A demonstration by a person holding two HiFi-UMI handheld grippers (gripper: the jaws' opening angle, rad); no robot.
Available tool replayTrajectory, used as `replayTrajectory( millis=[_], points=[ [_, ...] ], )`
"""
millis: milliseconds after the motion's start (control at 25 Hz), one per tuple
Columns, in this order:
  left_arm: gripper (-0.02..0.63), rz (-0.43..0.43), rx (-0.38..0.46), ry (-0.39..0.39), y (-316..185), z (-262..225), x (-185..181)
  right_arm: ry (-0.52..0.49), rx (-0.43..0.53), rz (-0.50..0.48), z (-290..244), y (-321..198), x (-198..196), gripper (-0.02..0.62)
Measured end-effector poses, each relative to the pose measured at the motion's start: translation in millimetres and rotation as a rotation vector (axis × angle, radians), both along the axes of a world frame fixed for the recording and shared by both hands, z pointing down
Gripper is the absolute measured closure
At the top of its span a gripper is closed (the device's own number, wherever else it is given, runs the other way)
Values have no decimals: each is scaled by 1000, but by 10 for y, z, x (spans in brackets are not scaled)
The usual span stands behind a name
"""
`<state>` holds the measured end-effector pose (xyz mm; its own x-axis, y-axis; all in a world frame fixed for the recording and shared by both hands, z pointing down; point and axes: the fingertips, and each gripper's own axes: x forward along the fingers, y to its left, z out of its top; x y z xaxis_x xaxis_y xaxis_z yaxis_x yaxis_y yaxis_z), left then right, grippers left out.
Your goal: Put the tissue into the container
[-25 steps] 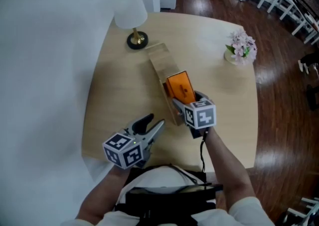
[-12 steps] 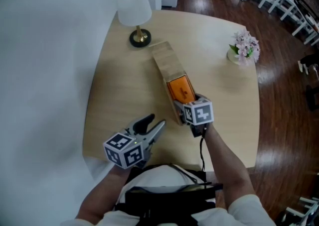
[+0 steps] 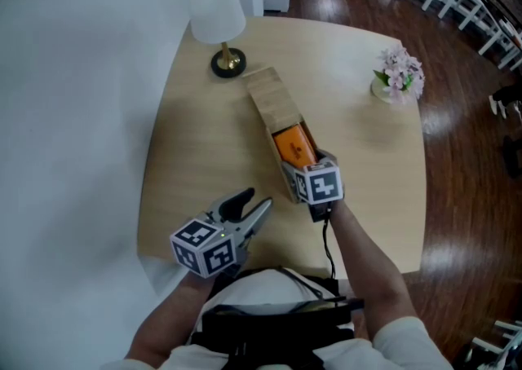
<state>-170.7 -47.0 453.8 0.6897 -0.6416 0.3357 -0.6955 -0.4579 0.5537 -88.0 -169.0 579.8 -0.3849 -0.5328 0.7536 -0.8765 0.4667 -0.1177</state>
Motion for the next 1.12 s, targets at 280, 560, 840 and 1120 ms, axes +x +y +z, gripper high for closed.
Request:
replayTrajectory(
  millis=[280, 560, 840, 1120],
  points=[
    [396, 7, 0, -2, 34, -9, 46, -29, -11, 4, -16, 30, 28, 202],
    [396, 24, 3, -3, 46, -31, 114, -60, 6, 8, -134, 47, 73, 202],
    [396, 44, 28, 3, 39, -102, 253, -112, 46, 29, -403, 160, 221, 202],
    [410, 66, 60, 5, -24, -219, 445, -152, 121, 47, -778, 237, 436, 221]
  ],
)
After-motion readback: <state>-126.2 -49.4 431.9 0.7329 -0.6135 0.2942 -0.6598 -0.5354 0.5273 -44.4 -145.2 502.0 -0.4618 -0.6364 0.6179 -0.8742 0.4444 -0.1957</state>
